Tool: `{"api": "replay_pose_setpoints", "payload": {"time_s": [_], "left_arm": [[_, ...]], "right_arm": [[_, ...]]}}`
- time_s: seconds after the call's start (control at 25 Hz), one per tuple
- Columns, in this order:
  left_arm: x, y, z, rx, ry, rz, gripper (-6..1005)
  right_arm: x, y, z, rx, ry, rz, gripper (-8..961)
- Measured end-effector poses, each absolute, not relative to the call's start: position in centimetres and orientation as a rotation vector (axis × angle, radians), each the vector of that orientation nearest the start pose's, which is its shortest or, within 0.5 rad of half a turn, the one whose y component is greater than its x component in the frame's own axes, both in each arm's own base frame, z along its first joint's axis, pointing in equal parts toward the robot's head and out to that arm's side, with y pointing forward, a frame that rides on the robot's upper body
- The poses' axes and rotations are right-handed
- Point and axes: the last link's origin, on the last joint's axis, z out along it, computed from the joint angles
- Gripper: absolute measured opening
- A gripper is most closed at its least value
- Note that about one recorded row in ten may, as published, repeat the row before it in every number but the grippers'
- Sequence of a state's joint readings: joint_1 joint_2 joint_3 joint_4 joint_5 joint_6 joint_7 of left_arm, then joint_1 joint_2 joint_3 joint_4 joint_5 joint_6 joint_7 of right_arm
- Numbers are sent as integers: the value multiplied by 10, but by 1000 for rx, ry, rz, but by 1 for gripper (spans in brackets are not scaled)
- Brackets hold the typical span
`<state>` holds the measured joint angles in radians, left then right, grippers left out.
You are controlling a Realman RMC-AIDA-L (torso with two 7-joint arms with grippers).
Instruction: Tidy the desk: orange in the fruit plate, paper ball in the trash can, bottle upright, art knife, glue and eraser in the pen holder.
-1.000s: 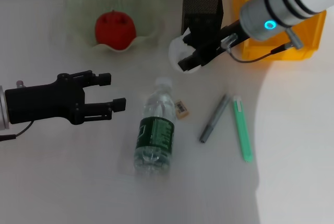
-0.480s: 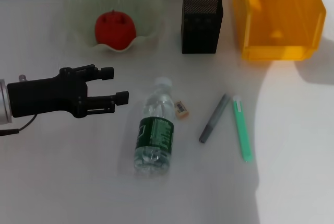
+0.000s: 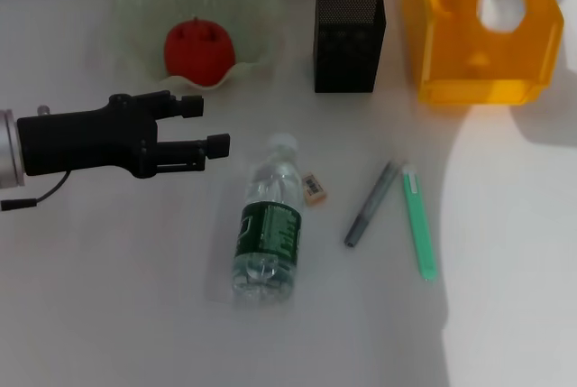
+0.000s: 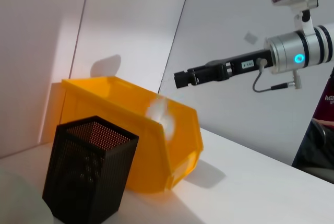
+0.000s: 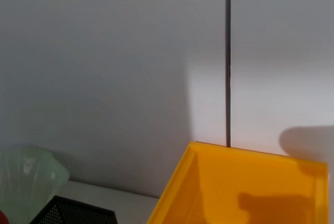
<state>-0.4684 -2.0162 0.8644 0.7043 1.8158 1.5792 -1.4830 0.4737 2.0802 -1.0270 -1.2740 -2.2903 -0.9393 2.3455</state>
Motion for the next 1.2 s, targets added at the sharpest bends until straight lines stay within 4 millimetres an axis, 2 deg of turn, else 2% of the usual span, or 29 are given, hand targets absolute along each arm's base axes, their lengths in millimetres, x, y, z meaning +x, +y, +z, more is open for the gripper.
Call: {"api": "replay_pose_setpoints", "payload": {"time_s": [0.08, 0.16, 0.2, 0.32, 0.36, 0.4, 0.52, 0.56, 0.6, 0.64, 0.72, 0.76, 0.84, 0.96, 1.0, 1.16, 1.2], "left_arm": [[-254, 330, 25, -2740, -669, -748, 824], [-237, 337, 30, -2768, -660, -720, 825], [-237, 337, 30, -2768, -660, -720, 825], [-211, 343, 38, -2796, -663, -648, 825], [-199, 346, 41, -2801, -669, -599, 825], [-199, 346, 41, -2801, -669, -599, 825], [-171, 352, 44, -2808, -707, -428, 825], [-154, 355, 40, -2795, -760, -320, 825], [-154, 355, 40, -2795, -760, -320, 825], [-145, 357, 38, -2783, -788, -259, 825], [-130, 364, 28, -2734, -882, -116, 825], [-124, 366, 24, -2716, -907, -59, 825], [-114, 372, 13, -2656, -956, 103, 825], [-103, 376, -5, -2603, -954, 252, 824], [-100, 377, -10, -2589, -952, 277, 824], [-97, 379, -31, -2567, -965, 297, 824], [-97, 379, -31, -2567, -965, 297, 824]], "right_arm": [[230, 414, 91, -2034, 915, 330, 590], [235, 407, 95, -2021, 923, 341, 664], [235, 407, 95, -2021, 923, 341, 690], [241, 394, 102, -2002, 935, 391, 769], [245, 382, 107, -2003, 921, 440, 769], [245, 382, 107, -2003, 921, 440, 769], [253, 359, 105, -2060, 879, 544, 770], [259, 341, 99, -2138, 836, 629, 770], [259, 341, 99, -2138, 836, 629, 770], [263, 332, 96, -2176, 806, 668, 770], [272, 310, 87, -2268, 711, 757, 770], [284, 291, 75, -2326, 632, 846, 770], [291, 284, 68, -2336, 622, 885, 770], [313, 263, 42, -2331, 615, 986, 770], [313, 263, 42, -2331, 615, 986, 770], [324, 248, 18, -2329, 635, 993, 769], [324, 248, 18, -2329, 635, 993, 769]]}}
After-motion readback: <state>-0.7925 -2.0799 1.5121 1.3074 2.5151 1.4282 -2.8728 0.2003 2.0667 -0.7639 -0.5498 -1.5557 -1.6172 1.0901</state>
